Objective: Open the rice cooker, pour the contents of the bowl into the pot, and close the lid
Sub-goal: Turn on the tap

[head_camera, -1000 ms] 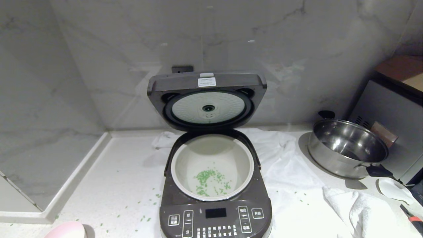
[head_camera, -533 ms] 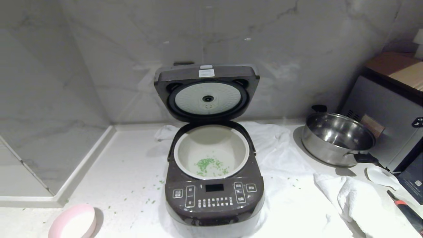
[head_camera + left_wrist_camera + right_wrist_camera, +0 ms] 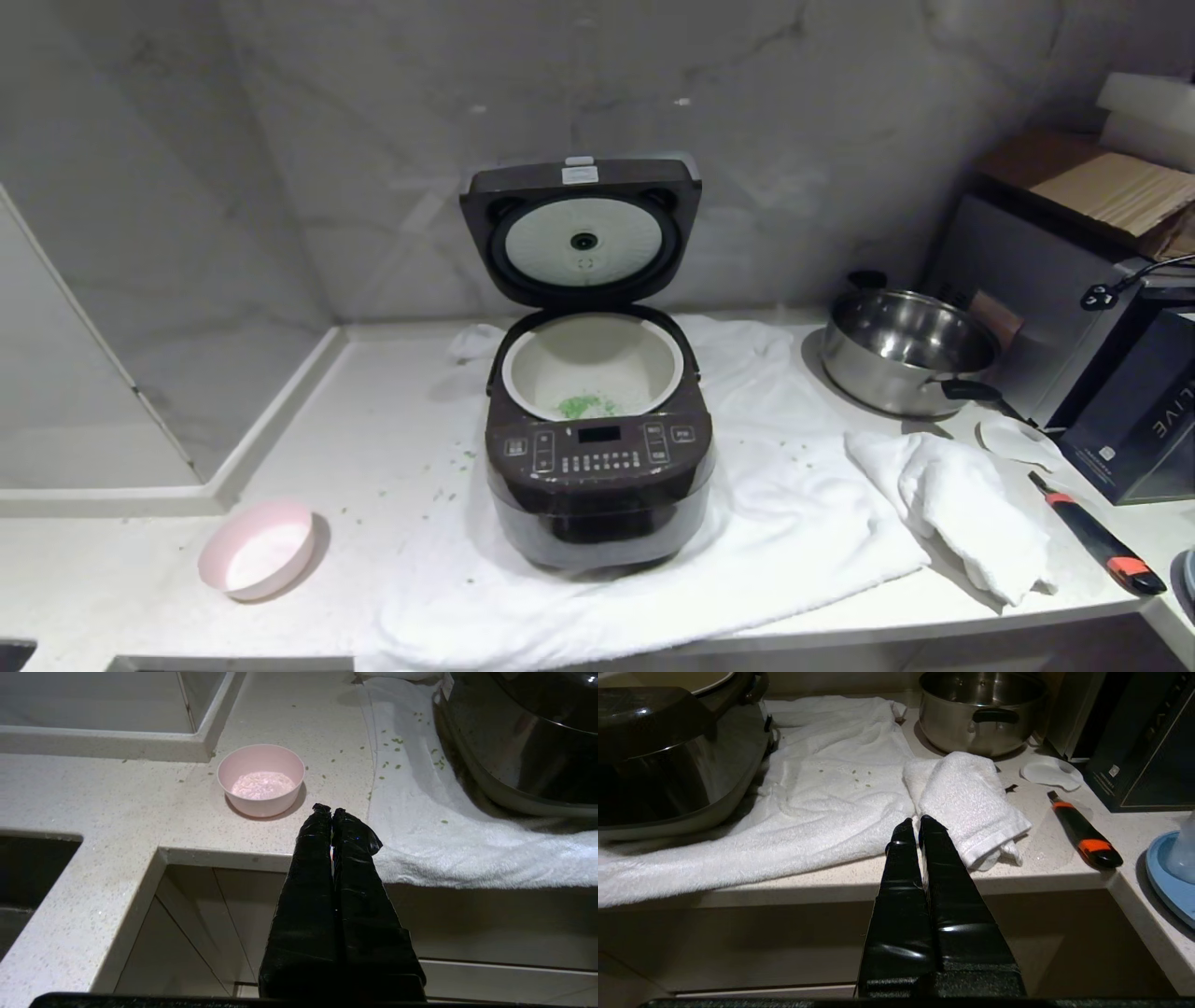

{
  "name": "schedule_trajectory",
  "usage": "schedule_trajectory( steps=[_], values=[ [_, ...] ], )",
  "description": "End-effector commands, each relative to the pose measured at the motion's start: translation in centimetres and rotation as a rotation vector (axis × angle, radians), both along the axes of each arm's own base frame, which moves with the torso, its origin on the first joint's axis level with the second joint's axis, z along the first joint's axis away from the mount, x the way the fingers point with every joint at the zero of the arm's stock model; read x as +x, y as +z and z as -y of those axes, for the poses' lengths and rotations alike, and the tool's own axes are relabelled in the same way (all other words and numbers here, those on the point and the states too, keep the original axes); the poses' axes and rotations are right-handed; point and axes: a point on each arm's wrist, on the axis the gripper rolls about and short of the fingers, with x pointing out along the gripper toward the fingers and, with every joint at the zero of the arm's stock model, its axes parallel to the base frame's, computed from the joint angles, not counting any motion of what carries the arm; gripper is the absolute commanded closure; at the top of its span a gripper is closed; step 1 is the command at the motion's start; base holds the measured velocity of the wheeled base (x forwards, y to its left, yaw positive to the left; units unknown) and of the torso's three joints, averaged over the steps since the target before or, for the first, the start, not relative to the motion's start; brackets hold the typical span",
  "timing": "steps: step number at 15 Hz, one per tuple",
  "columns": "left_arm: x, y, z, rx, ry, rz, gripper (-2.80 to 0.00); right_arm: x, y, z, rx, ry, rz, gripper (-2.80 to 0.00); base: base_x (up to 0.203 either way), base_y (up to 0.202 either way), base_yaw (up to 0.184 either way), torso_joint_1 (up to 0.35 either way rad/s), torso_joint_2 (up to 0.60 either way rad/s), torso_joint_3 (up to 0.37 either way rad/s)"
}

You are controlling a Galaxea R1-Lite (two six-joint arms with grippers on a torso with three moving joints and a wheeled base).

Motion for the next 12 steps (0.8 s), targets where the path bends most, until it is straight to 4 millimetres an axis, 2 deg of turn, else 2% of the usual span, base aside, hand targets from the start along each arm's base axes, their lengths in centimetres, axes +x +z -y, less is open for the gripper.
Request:
schedule_trajectory(
  steps=[1,10,12],
  values=[
    [-0.02,-0.02,0.00,-0.001,0.001,0.000,0.00,0.01,0.00,0.00,0.000,0.000,-0.001,0.00,0.000,0.000,0.000,0.000,0.00,0.000],
    [-0.02,-0.02,-0.01,-0.001,0.000,0.000,0.00,0.01,-0.01,0.00,0.000,0.000,-0.002,0.00,0.000,0.000,0.000,0.000,0.00,0.000],
    [-0.02,-0.02,0.00,-0.001,0.000,0.000,0.00,0.01,0.00,0.00,0.000,0.000,-0.001,0.00,0.006,-0.010,0.099,0.003,0.01,0.006]
  ],
)
